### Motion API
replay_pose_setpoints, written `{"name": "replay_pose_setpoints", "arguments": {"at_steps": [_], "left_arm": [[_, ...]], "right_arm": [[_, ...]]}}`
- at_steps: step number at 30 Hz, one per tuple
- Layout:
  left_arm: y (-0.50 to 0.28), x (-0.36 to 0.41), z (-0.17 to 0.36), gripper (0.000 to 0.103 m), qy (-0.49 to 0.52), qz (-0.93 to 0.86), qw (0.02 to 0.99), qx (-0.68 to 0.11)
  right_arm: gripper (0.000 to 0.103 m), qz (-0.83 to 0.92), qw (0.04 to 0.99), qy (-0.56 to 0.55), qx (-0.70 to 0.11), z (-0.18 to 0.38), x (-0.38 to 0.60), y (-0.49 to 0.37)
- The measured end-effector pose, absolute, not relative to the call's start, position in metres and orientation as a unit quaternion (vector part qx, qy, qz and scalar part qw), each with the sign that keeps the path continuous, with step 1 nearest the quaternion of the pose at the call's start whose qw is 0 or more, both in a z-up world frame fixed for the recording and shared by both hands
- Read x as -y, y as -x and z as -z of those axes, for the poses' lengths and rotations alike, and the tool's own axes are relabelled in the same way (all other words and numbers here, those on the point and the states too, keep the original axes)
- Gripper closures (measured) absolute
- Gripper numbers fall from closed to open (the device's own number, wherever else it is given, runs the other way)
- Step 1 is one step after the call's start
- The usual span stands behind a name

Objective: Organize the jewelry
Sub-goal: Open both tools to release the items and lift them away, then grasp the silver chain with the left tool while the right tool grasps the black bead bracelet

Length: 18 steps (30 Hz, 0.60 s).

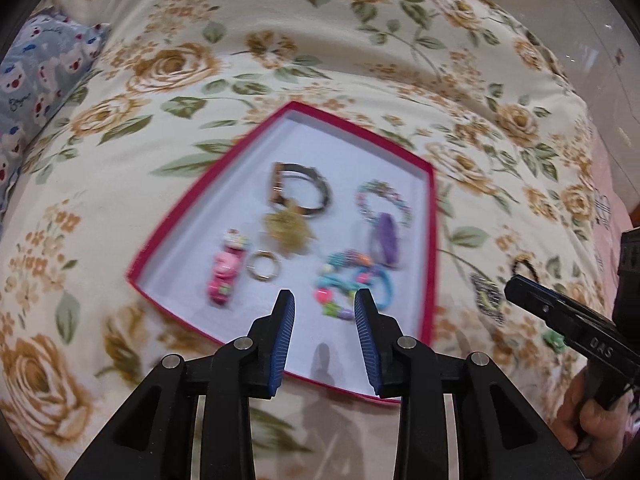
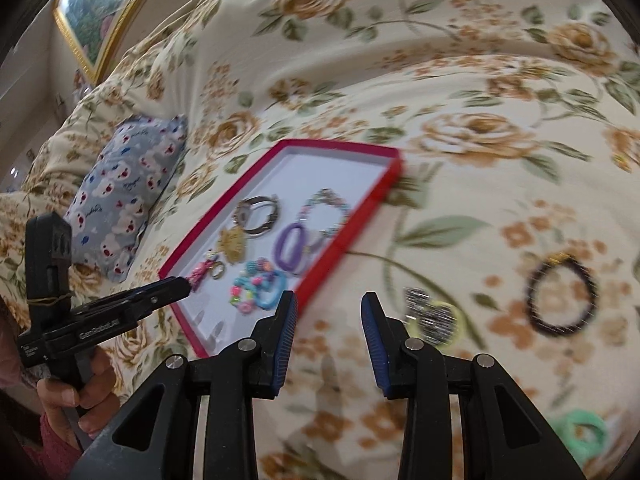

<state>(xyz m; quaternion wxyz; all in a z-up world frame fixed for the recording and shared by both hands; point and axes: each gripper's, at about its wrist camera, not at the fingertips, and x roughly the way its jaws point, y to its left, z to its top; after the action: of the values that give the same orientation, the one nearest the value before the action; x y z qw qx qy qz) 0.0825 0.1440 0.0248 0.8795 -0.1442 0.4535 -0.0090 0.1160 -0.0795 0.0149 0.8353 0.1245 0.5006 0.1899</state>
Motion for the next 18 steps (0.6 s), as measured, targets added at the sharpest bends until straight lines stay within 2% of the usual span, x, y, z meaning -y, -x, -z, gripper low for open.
{"name": "replay_pose_setpoints", "arguments": {"at_steps": [18], "left_arm": [[-0.085, -0.077, -0.031, 0.071, 0.101, 0.081, 0.873, -0.471]], "right_arm": [[0.064, -0.089, 0.857, -0.154, -0.483, -0.025, 0.185, -0.082]]}}
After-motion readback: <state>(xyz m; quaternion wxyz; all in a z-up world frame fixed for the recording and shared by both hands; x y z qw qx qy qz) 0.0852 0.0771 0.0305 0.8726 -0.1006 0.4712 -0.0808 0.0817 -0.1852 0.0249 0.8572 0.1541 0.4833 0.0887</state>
